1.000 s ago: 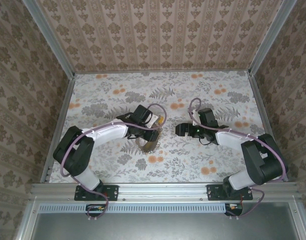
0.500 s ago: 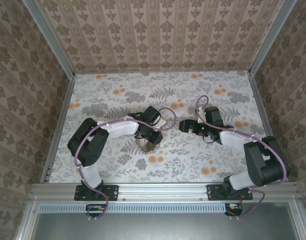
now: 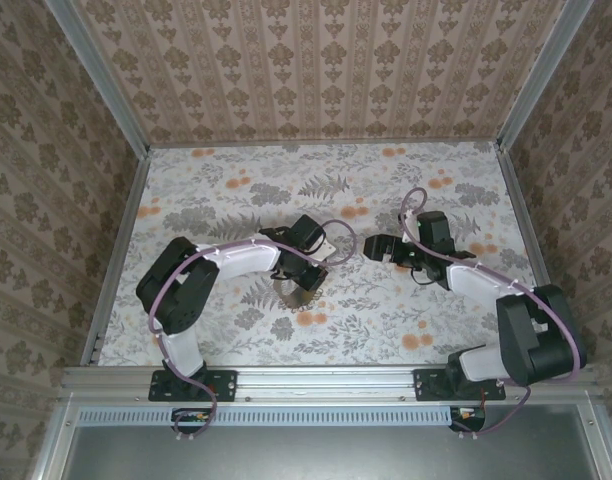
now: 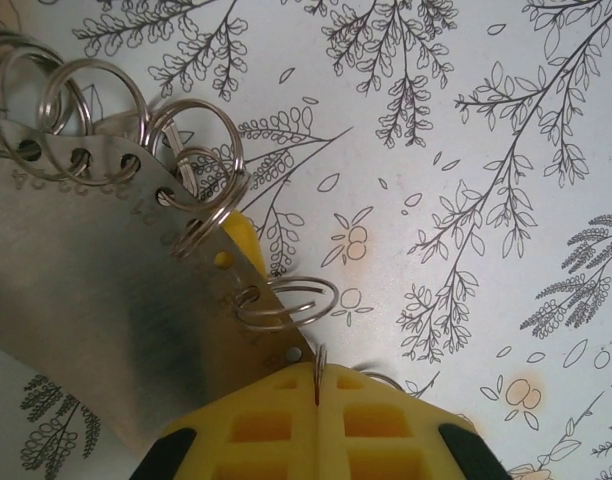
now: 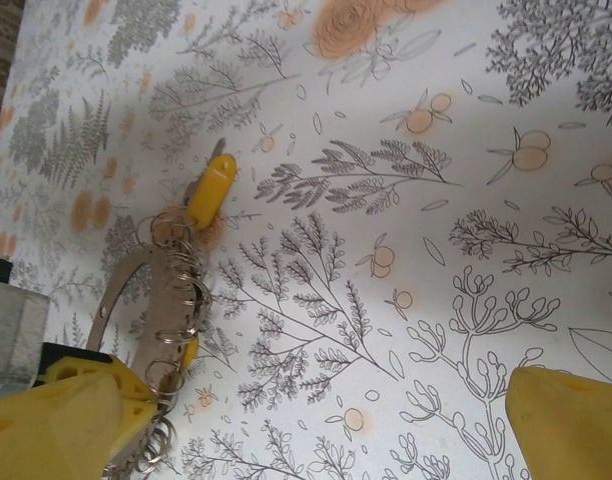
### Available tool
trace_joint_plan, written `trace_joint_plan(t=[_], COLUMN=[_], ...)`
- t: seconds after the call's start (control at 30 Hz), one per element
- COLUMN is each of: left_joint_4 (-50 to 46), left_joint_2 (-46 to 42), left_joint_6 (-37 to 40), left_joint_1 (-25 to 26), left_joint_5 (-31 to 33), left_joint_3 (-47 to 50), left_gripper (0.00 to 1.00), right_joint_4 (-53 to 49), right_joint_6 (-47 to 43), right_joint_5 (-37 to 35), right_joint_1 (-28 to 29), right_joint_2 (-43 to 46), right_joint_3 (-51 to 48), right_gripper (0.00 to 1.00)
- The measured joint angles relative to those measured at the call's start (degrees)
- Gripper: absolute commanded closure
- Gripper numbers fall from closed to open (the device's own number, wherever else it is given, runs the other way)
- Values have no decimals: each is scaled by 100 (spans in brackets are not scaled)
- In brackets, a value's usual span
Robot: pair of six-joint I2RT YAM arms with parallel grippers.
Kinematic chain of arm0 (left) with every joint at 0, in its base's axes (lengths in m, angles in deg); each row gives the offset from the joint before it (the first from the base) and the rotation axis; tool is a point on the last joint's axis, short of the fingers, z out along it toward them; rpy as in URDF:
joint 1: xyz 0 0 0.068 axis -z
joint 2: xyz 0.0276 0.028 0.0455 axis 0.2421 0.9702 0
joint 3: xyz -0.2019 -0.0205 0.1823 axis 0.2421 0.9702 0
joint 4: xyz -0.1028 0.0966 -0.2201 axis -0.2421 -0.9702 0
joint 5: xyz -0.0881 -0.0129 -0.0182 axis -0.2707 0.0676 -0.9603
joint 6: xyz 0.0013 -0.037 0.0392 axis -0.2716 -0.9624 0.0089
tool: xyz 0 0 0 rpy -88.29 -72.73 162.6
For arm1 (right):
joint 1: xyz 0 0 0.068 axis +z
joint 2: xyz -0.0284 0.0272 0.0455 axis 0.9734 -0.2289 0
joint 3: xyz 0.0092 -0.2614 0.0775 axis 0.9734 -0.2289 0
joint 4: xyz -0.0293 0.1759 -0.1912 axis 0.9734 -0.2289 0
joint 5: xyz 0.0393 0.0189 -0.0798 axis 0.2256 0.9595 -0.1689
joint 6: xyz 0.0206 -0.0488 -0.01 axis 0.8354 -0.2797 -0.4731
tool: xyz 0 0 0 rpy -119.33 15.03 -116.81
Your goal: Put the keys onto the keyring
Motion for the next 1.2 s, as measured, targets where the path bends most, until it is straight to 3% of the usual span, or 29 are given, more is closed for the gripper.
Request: trace_joint_plan(t=[0.17,0.43,0.7,0.93,1.2], left_joint_4=[-138,-293,-133,162,210], left_joint_2=[-396,-2085,-3521,-4513,-4395], left_joint_6=[7,273,702,1279,1655], left_joint_1=[24,24,-188,-240,-245], left_joint_5=[2,0,-649,-1593,-2146], left_joint_3=[76,236,623,844,789], left_gripper=[100,100,100,100,100], right_joint_4=[-66,-105,503,809,927], right_joint_6=[-15,-170,-472,-728,-925], right_joint_5=[0,387,929,1307,1335], right_joint_1=[-28,28,975,1582,1635], right_joint_2=[275,1095,2680,2883,2531], right_joint_3=[-22,-122,-439,-238,337], right_gripper=[1,6,17,43,59])
